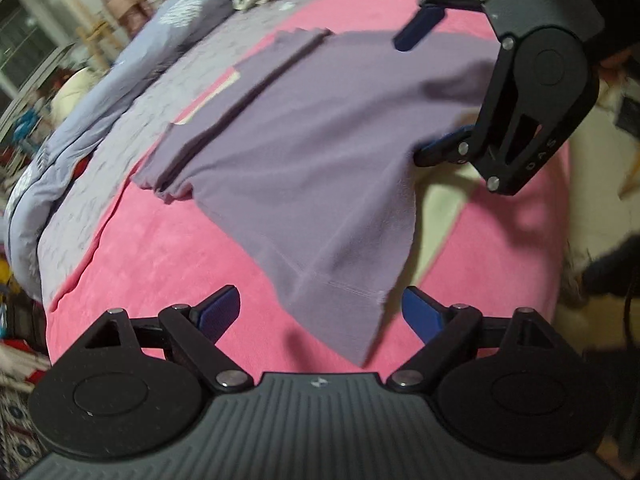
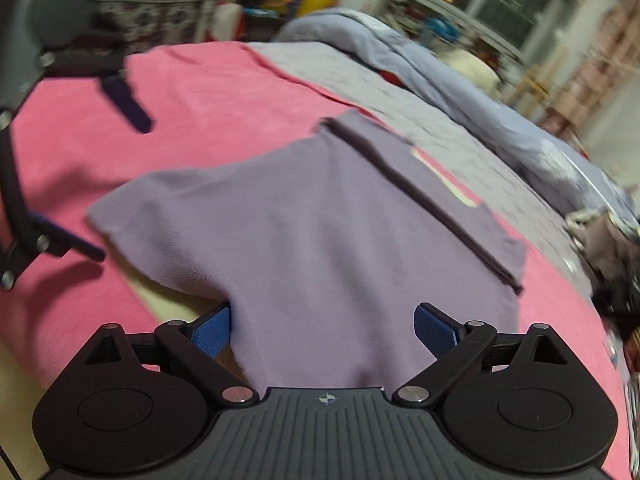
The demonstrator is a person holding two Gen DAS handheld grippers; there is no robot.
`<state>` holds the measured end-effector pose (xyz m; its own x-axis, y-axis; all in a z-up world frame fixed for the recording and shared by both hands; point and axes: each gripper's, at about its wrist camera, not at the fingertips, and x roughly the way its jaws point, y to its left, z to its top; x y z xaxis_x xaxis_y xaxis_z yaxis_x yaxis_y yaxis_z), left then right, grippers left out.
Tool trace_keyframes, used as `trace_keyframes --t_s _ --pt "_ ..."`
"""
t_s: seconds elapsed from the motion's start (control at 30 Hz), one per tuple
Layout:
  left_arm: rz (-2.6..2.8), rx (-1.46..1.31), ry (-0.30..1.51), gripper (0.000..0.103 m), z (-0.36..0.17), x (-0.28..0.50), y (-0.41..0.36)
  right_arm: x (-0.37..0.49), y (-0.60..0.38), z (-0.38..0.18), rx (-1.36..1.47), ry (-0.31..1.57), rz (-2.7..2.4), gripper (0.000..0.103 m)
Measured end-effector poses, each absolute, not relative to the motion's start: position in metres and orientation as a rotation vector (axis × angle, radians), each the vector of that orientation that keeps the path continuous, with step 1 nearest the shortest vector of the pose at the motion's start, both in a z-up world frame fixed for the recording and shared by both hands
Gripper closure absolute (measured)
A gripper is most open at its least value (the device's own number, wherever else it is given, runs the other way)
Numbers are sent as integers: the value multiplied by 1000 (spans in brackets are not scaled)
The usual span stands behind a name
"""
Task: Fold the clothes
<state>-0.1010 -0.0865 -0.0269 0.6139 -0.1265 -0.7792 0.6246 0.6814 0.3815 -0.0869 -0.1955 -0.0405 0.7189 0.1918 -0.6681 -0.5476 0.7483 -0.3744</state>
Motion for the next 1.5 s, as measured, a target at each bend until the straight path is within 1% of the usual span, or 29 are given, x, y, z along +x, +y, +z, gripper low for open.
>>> trace_keyframes --t_s 0.23,0.4,0.57,0.73,0.9,1.2,1.27,1.4,1.5 --pt "-466 670 778 13 -30 -95 -109 -64 -211 -41 -541 695 371 7" --pt "-348 722 750 11 -40 -92 -110 -83 -222 -41 -527 719 384 7" --pt "-119 592 786 11 -35 -69 -85 -109 -224 -45 -525 746 415 7" --pt "-6 462 792 13 -19 -67 -65 -117 -214 -51 -541 697 326 7" --pt "42 421 816 13 -15 -75 -55 -116 -210 -60 -566 657 184 6" --pt "40 430 853 13 -22 -92 -52 -111 -294 -77 -660 770 -196 2" --pt "42 432 866 13 -24 -95 -49 -110 -314 -79 -645 822 -262 1" --pt "43 430 882 13 -26 -100 -45 -106 -352 -81 -581 912 -453 1" --pt "18 475 872 13 -28 -105 -50 -108 -375 -74 -485 910 -515 2"
